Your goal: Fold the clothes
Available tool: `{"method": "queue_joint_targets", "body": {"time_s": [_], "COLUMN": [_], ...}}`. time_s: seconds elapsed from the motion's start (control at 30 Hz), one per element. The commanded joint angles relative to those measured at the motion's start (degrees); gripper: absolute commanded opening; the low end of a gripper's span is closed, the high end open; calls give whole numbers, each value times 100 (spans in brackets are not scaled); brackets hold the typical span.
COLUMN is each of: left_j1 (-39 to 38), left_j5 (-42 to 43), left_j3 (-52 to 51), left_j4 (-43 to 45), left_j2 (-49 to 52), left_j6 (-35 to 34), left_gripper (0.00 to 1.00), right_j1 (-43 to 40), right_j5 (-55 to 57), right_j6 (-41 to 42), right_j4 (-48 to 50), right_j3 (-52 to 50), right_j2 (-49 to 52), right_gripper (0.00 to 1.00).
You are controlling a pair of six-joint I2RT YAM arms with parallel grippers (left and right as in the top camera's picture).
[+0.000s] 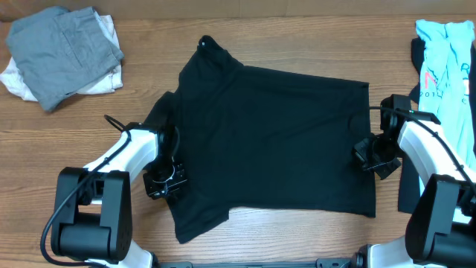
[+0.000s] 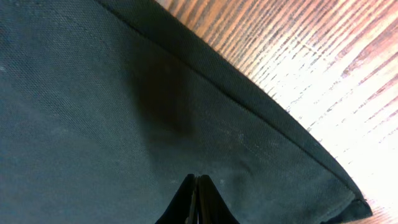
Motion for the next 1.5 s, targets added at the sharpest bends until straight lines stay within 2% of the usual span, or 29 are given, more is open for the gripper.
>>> {"method": "queue_joint_targets", "body": {"time_s": [0.0,0.37,0.7,0.93,1.13,1.17,1.2,1.23,1.27,1.3,1.33,1.47], "left_j1": [42,669,699,699,660,636,597,555,496,439,389,299], "left_j5": [-173,-190,-170,-170,-125,-125,-122,-122,-118,-52,98,1110], "left_j3": [0,0,0,28,127,151,157,160,160,160,160,160], "left_j4": [28,-422,-710,-708,-850,-861,-861,-859,-857,-855,-835,-693], "left_j2": [317,422,223,-957,-2284,-2527,-2754,-2938,-3132,-3298,-3427,-3585], "left_j6": [-42,-184,-341,-435,-184,-87,-11,22,55,116,221,907], "left_gripper": [4,4,4,4,4,6,13,26,46,67,98,100], "right_j1": [17,17,17,11,11,13,33,50,66,72,72,70], "right_j5": [-31,-28,-24,-24,7,44,76,79,76,76,74,-254], "right_j6": [-35,-33,-33,-33,-146,-146,-151,-214,-286,-339,-341,-660], "right_j4": [26,52,105,120,-319,-428,-501,-542,-564,-581,-616,-813], "right_j3": [105,105,105,151,721,839,922,986,1012,1016,1016,1016], "right_j2": [-76,-76,-76,-76,-236,-334,-431,-560,-671,-820,-918,-1043], "right_gripper": [4,4,4,4,4,4,6,10,20,52,100,100]}}
